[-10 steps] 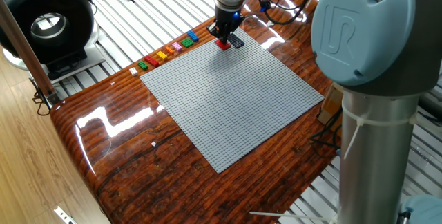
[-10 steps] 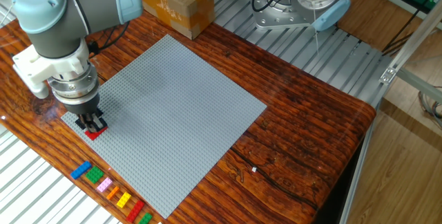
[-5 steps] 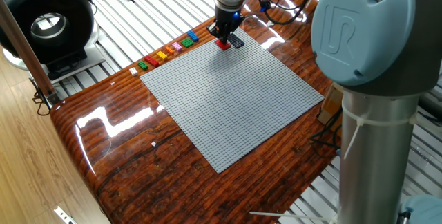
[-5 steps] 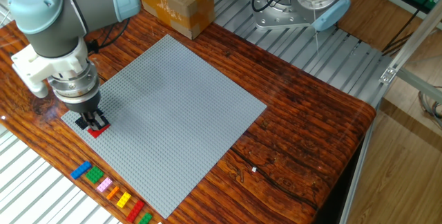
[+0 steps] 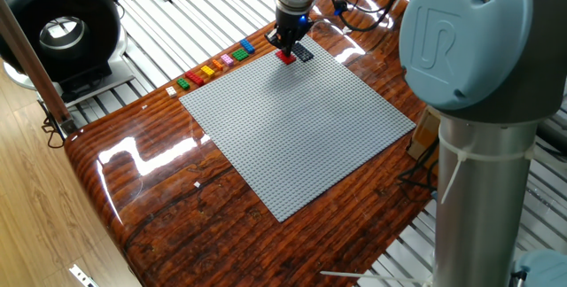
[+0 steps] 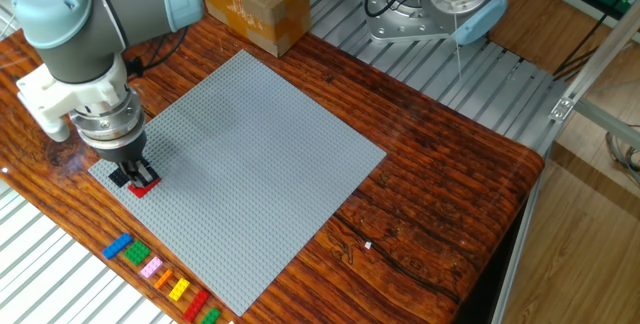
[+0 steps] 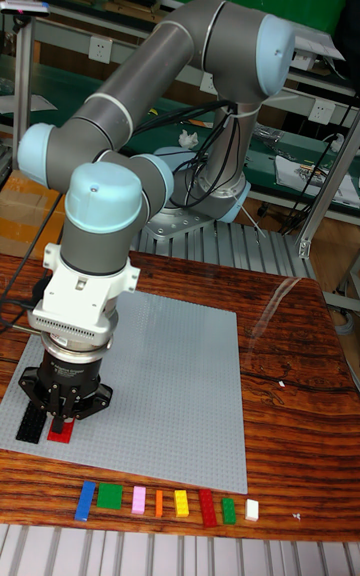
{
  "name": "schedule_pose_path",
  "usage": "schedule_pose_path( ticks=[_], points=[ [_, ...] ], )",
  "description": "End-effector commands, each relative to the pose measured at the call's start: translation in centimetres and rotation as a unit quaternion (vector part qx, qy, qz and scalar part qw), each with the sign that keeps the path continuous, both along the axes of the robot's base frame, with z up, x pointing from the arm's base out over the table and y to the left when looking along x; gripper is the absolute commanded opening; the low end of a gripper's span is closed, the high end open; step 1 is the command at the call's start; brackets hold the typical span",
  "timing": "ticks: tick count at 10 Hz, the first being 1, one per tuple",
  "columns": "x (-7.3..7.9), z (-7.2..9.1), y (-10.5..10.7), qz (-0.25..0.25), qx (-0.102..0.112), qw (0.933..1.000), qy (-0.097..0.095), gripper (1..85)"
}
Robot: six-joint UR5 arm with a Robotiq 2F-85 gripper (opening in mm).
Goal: Build with small Lego blocks
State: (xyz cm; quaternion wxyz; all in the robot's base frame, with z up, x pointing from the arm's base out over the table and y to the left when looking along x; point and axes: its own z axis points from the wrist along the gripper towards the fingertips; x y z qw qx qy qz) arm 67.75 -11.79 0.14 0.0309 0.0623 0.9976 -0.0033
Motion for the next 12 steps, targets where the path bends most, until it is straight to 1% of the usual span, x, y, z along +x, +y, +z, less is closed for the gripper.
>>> schedule_pose_path(
  ticks=[1, 5, 9, 11, 12],
  points=[
    [0.53, 0.03, 0.24, -0.004, 0.008, 0.9999, -0.010, 1.0],
    [0.99, 0.18, -0.12, -0.003, 0.007, 0.9999, -0.014, 1.0],
    [0.86, 0.02, 0.24, -0.009, 0.011, 0.9998, -0.017, 1.0],
    [1.40, -0.22, 0.30, -0.009, 0.012, 0.9995, -0.028, 1.0],
    [1.24, -0.14, 0.15, -0.009, 0.009, 0.9996, -0.025, 1.0]
  ],
)
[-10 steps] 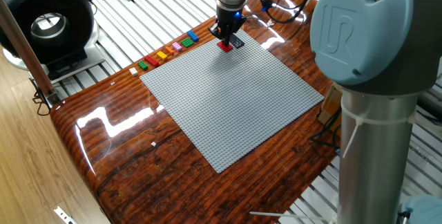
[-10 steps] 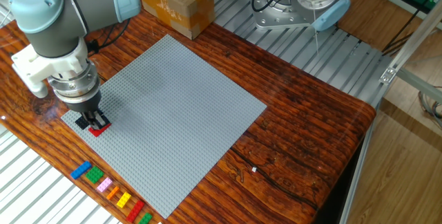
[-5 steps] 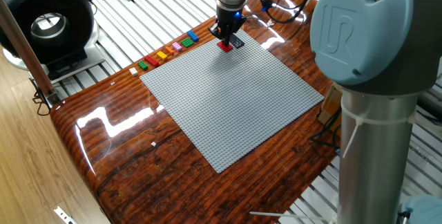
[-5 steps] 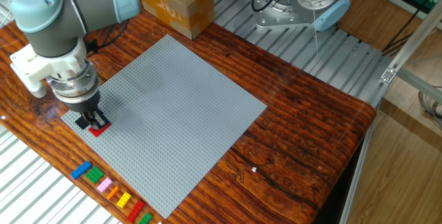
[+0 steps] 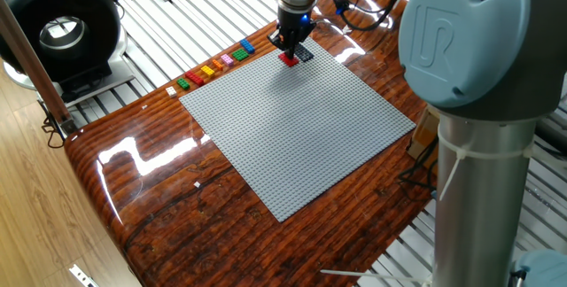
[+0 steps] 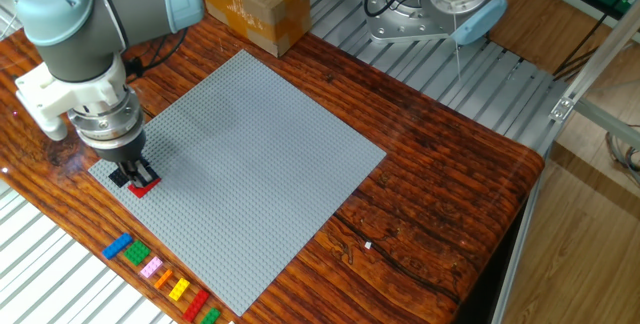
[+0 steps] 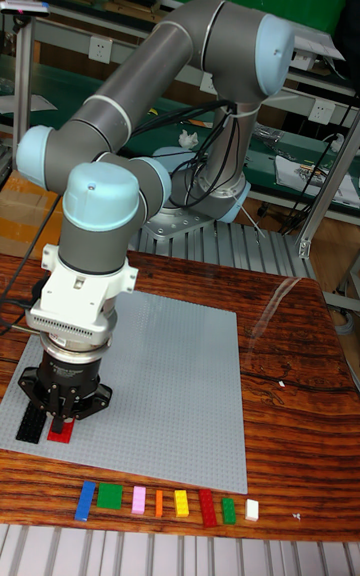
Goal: Build with small Lego blocks
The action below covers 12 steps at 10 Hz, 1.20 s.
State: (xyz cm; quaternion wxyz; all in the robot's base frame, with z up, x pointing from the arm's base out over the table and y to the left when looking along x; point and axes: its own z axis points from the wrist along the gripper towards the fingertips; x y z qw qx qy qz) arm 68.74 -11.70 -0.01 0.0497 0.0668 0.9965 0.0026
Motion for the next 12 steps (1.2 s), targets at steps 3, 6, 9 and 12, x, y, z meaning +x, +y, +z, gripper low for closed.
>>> schedule_pose_path(
  ticks=[3, 6, 9, 12],
  points=[
    [-0.9, 0.8, -0.1, -0.010, -0.001, 0.9998, 0.016, 1.0],
    [-0.7, 0.6, -0.1, -0.011, -0.002, 0.9999, 0.012, 1.0],
    [-0.1, 0.3, 0.0, -0.008, -0.002, 1.0000, -0.001, 1.0],
    [0.2, 0.1, 0.0, -0.008, -0.001, 1.0000, -0.005, 1.0]
  ],
)
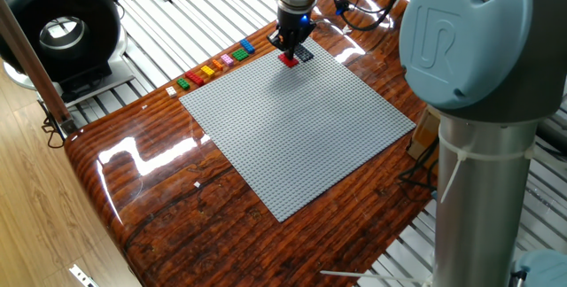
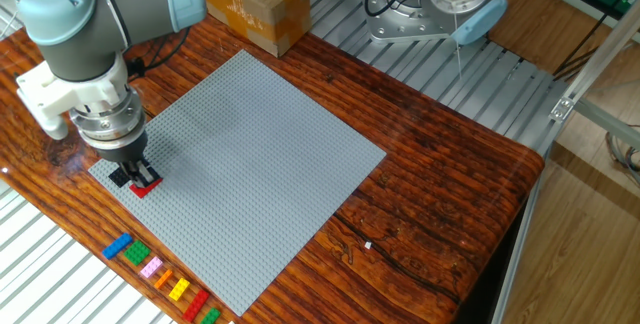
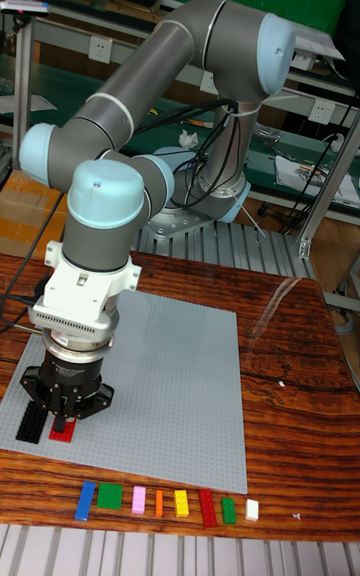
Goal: Build with small Lego blocks
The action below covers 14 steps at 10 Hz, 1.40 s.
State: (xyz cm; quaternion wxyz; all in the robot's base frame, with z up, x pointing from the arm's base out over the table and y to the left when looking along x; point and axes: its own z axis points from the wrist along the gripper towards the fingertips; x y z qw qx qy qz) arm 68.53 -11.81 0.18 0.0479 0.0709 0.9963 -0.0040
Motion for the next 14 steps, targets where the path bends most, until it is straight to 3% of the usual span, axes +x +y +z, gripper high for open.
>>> schedule_pose_path(
  ticks=[1, 6, 10, 14],
  points=[
    [0.4, -0.1, 0.0, -0.006, 0.004, 0.9999, -0.008, 1.0],
    [-0.5, 0.0, 0.8, 0.005, 0.014, 0.9999, 0.008, 1.0],
    [0.6, 0.2, 0.7, 0.045, 0.008, 0.9989, -0.012, 1.0],
    [0.3, 0.0, 0.9, 0.063, 0.011, 0.9980, -0.007, 1.0]
  ],
)
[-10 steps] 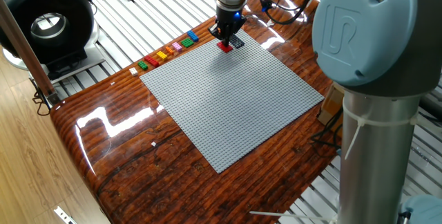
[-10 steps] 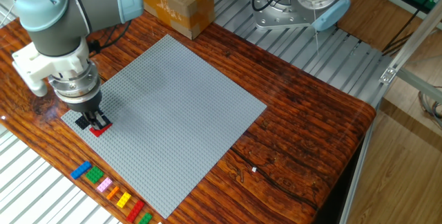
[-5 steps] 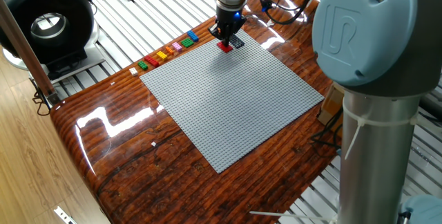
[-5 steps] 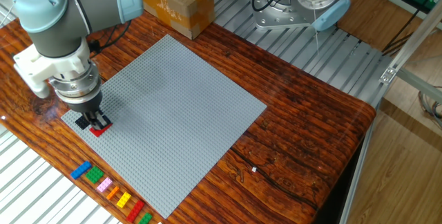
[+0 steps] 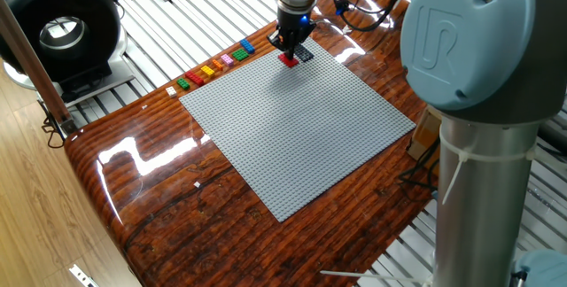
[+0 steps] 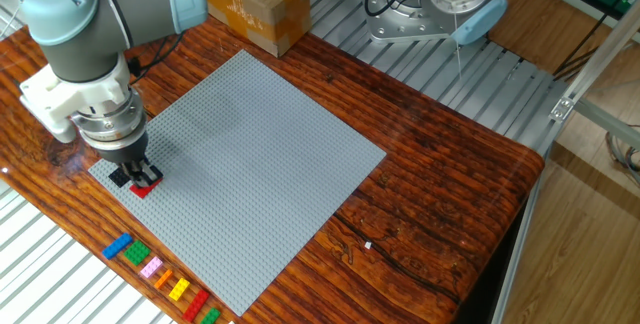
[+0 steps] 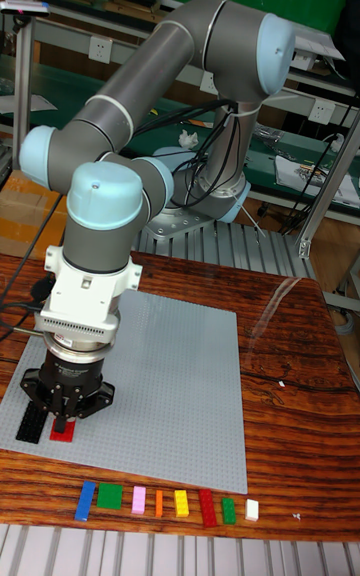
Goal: Build with small Lego blocks
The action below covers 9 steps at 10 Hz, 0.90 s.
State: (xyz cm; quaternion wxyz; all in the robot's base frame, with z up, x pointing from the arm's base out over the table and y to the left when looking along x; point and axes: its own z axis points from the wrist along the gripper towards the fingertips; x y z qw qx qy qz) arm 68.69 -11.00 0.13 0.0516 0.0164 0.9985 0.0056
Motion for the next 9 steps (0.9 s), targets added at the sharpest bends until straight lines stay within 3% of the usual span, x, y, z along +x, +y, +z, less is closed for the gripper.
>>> schedule_pose_path(
  ticks=[1, 4, 7, 9],
  points=[
    [0.8, 0.0, -0.1, -0.001, 0.002, 0.9999, -0.016, 1.0],
    [2.2, 0.2, -1.2, -0.038, -0.012, 0.9983, -0.042, 1.0],
    [2.3, 0.3, -1.5, -0.044, -0.014, 0.9979, -0.045, 1.0],
    [1.9, 0.3, -1.1, -0.046, -0.010, 0.9982, -0.037, 1.0]
  ],
)
